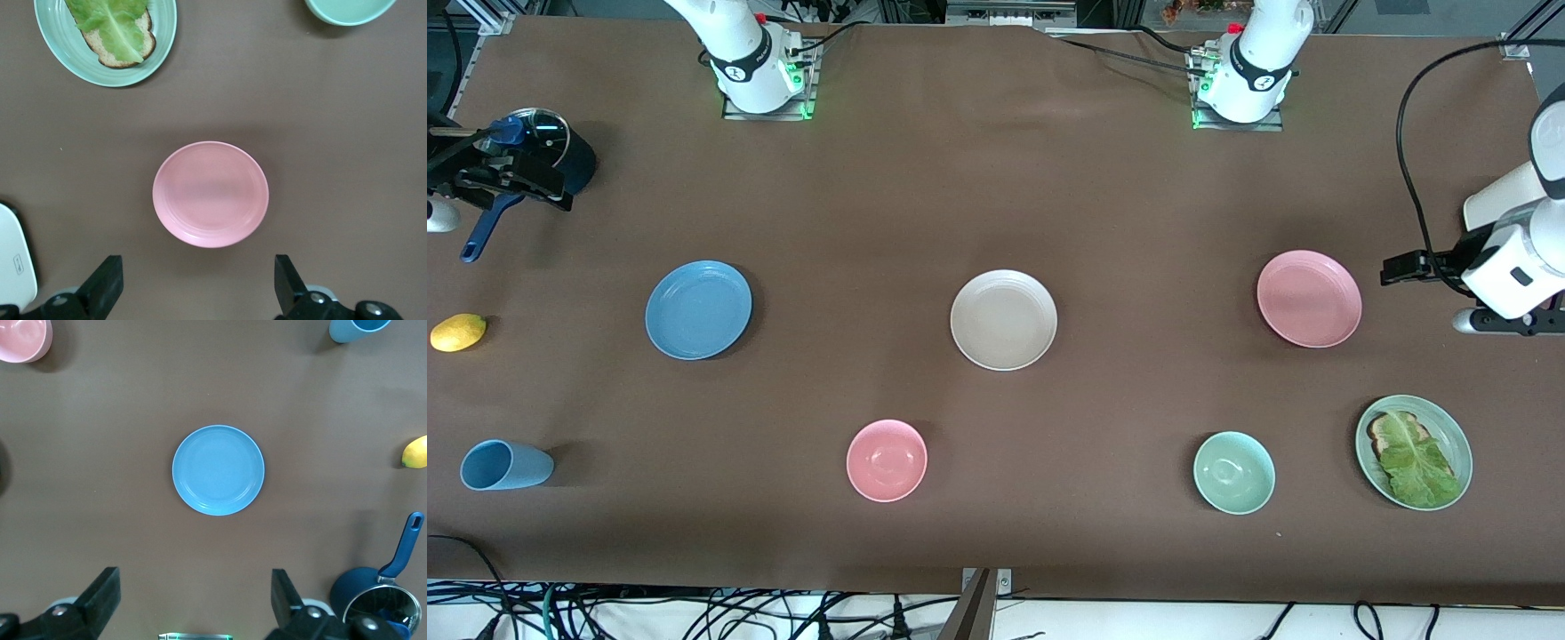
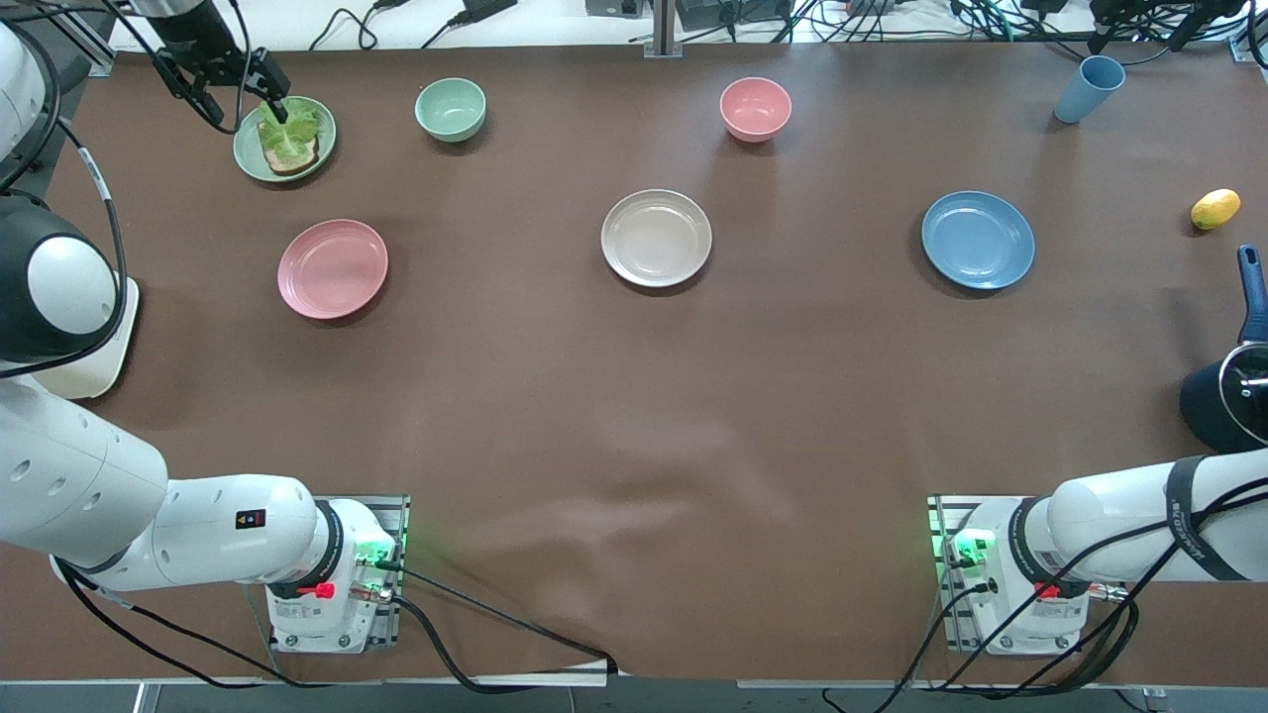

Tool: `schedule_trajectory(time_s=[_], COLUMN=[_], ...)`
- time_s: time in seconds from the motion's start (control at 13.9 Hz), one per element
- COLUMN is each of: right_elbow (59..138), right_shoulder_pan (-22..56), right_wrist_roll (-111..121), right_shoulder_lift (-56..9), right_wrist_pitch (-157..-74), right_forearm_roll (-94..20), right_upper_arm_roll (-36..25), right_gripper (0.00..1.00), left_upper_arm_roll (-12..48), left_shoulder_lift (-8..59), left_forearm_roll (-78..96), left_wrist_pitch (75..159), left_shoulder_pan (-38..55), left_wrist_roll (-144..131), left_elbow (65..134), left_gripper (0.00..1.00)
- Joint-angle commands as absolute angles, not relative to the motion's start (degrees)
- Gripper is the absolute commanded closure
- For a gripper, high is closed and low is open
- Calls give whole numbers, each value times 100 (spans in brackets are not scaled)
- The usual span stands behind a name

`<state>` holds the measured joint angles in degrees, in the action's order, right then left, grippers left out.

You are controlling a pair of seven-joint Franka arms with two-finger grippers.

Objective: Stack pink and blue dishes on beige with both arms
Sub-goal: 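Move the left gripper down to the rim of the pink plate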

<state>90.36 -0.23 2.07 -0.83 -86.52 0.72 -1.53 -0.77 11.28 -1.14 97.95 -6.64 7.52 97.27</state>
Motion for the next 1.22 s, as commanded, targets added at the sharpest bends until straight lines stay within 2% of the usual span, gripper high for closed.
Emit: schedule_trajectory(time_s=[0.0,0.5,0.86,1.15], right_elbow=[8983,8991,8991,8991], right_shoulder_pan=[-114,-114,-114,-114], right_wrist_roll=[211,211,211,211], right_shoulder_lift=[-70,-70,-70,-70], right_wrist_pitch=[-8604,-8604,-8605,-8605], right_forearm_roll=[9,9,9,9], right_upper_arm_roll=[-79,-79,-79,-79], right_gripper=[0,0,0,0], left_upper_arm_roll=[-246,-352,-352,-352], left_shoulder_lift=[1046,1282,1854,1854], left_forearm_roll=[88,473,1045,1221], left_wrist_pitch=[10387,11837,12610,13832], left_shoulder_pan=[-721,-1010,-1362,-1275], left_wrist_roll=[1238,1896,2680,2733], left_elbow=[10264,11214,11355,12119], left_gripper=[0,0,0,0])
